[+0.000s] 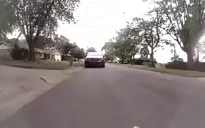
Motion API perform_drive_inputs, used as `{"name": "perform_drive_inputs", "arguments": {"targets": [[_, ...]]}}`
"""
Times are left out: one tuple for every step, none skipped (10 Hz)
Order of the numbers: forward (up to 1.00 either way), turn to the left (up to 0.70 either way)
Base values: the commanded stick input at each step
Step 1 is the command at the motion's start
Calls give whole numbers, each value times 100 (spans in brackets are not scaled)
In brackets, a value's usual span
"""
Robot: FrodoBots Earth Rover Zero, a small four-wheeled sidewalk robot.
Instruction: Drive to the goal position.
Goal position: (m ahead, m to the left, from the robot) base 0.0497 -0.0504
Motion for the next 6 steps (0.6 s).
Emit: {"name": "perform_drive_inputs", "arguments": {"targets": [[70, -5], [70, -5], [70, -5], [70, -5], [70, -5], [70, -5]]}}
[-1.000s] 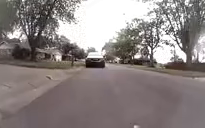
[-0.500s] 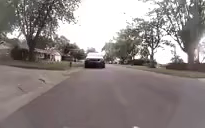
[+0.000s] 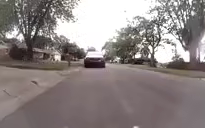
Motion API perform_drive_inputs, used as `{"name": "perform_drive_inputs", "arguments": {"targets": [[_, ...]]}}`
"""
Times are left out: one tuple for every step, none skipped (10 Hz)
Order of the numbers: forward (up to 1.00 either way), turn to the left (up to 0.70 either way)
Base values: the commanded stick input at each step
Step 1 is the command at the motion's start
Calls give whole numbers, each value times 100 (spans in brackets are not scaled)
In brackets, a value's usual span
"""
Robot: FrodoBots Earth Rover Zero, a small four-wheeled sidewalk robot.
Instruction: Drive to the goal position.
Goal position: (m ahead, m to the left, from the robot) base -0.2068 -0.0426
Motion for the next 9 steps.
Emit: {"name": "perform_drive_inputs", "arguments": {"targets": [[70, -5], [70, -5], [70, -5], [70, -5], [70, -5], [70, -5], [70, -5], [70, -5], [70, -5]]}}
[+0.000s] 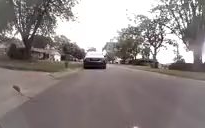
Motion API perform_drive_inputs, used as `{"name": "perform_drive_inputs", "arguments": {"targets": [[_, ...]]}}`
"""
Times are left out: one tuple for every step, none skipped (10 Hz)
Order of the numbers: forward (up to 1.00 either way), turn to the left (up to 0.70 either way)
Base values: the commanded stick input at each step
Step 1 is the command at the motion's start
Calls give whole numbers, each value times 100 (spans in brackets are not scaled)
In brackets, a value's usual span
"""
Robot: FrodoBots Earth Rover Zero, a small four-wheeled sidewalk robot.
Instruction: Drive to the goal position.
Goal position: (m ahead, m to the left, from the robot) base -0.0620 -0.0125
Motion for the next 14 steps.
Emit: {"name": "perform_drive_inputs", "arguments": {"targets": [[70, -5], [70, -5], [70, -5], [70, -5], [70, -5], [70, -5], [70, -5], [70, -5], [70, -5], [70, -5], [70, -5], [70, -5], [70, -5], [70, -5]]}}
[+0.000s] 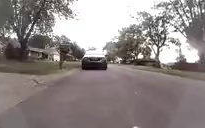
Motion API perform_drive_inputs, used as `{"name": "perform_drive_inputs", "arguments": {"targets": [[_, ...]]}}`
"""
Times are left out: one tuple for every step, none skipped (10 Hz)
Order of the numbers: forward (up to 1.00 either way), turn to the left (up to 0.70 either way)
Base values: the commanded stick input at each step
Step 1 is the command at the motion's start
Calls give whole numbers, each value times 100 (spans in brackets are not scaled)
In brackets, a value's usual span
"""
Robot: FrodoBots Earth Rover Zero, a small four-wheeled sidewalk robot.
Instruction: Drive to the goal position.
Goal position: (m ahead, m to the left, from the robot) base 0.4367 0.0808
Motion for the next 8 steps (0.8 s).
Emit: {"name": "perform_drive_inputs", "arguments": {"targets": [[70, -5], [70, -5], [70, -5], [70, -5], [70, -5], [70, -5], [70, -5], [70, -5]]}}
